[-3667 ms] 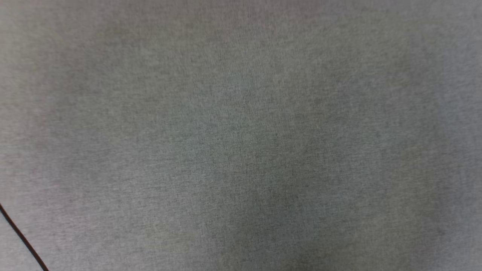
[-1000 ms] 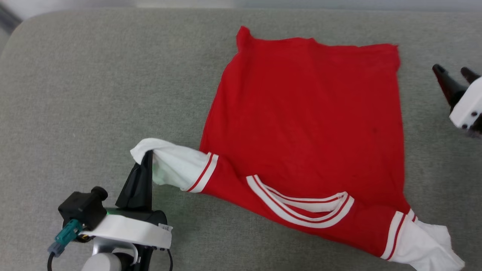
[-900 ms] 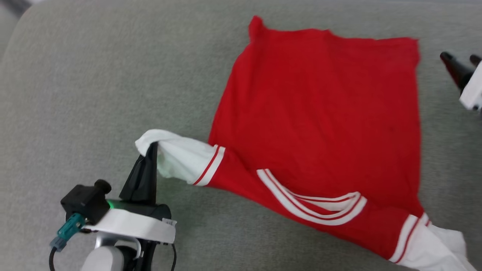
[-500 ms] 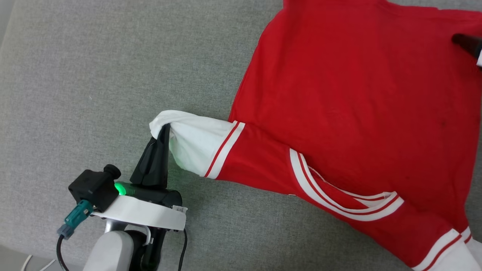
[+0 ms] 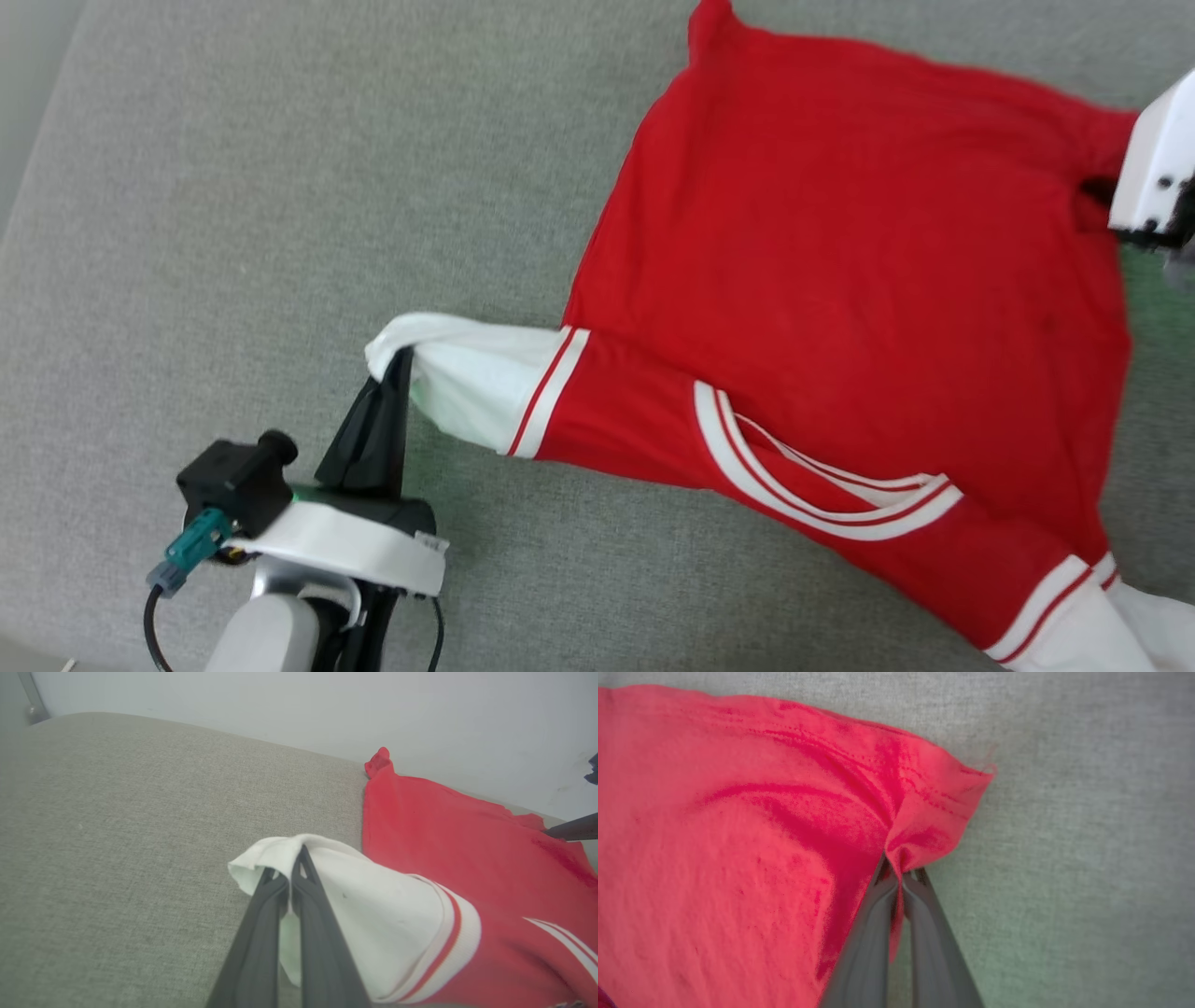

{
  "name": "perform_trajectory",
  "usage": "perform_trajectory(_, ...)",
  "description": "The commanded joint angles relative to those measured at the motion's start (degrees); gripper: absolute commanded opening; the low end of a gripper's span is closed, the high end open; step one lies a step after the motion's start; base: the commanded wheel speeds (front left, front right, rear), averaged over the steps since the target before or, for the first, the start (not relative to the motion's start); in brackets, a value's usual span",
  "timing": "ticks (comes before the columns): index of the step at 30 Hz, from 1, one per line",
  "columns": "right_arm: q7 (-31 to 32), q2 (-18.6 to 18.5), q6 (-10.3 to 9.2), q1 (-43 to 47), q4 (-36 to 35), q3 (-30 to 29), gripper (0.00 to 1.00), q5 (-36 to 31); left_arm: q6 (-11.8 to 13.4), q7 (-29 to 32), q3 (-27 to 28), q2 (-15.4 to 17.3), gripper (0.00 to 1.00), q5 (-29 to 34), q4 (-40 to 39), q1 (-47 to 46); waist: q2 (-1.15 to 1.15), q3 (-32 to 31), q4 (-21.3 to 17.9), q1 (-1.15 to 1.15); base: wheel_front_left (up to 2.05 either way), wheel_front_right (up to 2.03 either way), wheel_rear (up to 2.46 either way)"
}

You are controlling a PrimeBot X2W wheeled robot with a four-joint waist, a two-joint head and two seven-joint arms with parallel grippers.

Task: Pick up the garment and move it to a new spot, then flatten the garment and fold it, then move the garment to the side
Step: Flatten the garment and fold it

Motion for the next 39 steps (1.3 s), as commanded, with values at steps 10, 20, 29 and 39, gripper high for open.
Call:
perform_trajectory(10, -1.52, -5.23, -0.04, 13.52, -6.58, 9.77, 0.00, 6.77, 3.87, 3.05, 3.66, 2.76, 0.00, -2.06, 1.54, 8.90, 0.00, -15.85, -7.62, -0.01, 0.00, 0.00, 0.00)
perform_trajectory(20, 1.17, -9.46, -0.04, 41.30, -25.64, 10.45, 0.00, 14.40, 6.93, 5.02, 6.85, 4.29, 0.00, -4.06, 1.36, 17.20, 0.00, -22.90, -13.12, -0.01, 0.00, 0.00, 0.00)
perform_trajectory(29, 3.74, -1.87, -0.04, 67.66, -38.27, 3.18, 0.00, 14.15, 7.40, 4.48, 8.21, 5.18, 0.00, -4.90, 3.67, 19.97, 0.00, -24.55, -15.50, -0.01, 0.00, 0.00, 0.00)
perform_trajectory(39, -4.91, 5.65, -0.03, 71.34, -43.65, 1.93, 1.00, 15.94, 7.24, 4.70, 7.56, 5.55, 0.00, -4.68, 4.09, 18.17, 0.00, -23.19, -16.85, -0.01, 0.00, 0.00, 0.00)
